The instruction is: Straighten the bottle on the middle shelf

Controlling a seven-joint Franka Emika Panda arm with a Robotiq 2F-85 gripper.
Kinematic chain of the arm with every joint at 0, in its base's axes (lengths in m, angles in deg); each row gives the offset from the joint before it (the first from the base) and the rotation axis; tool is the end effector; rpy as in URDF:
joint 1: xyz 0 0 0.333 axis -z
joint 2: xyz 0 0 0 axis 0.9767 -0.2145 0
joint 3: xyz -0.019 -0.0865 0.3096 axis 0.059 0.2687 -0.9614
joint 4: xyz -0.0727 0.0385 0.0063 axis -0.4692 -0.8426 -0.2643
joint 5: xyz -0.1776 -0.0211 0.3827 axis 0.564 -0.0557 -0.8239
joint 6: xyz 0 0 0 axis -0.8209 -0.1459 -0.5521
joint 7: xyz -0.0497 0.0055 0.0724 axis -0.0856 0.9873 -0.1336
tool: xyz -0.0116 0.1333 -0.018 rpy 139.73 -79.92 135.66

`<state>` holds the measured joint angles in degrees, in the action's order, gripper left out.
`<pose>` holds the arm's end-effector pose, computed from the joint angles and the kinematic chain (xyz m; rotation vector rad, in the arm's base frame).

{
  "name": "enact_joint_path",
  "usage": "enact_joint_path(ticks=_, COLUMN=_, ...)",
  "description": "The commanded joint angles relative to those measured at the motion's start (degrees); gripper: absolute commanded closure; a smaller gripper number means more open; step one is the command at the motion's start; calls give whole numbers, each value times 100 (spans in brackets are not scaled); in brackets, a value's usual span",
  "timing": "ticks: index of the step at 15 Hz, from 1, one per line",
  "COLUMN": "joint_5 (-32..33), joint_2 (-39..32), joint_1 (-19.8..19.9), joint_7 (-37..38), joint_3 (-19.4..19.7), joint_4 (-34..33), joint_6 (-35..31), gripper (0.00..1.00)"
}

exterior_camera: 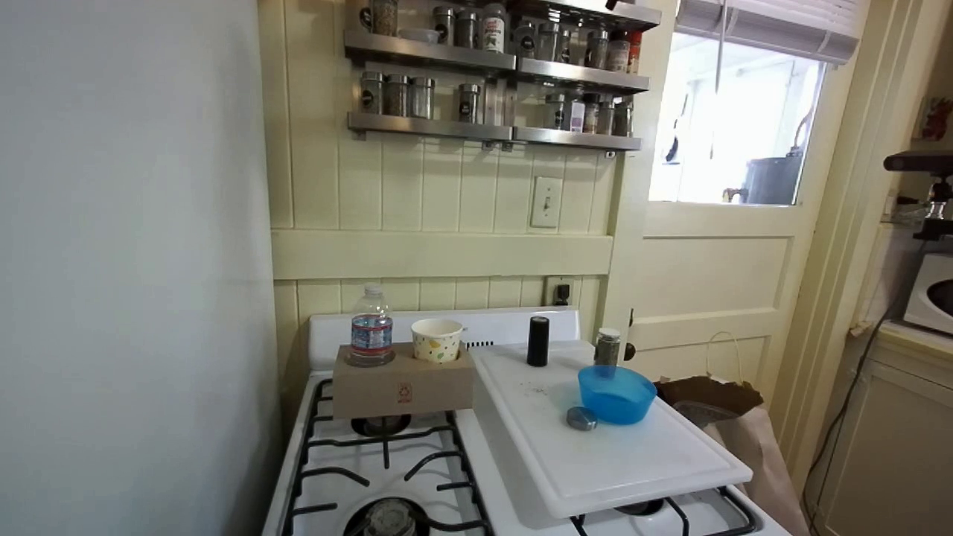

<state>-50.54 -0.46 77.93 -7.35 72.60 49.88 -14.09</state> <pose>0.5032 0.0137 0.8190 -2.8576 0.4744 -0.8513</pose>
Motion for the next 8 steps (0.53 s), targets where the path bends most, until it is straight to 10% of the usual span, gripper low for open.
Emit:
enact_joint_path(ticks=1, joint_5=32, joint_2=138, joint_1=150, joint_7=-153, joint_3=120, joint_4=-91, joint_6=1401, gripper=0)
enact_joint_path(ticks=8, joint_5=3, joint_2=55, joint_1=143, joint_7=-31, joint_3=22, joint_4=-119, joint_6=911, gripper=0)
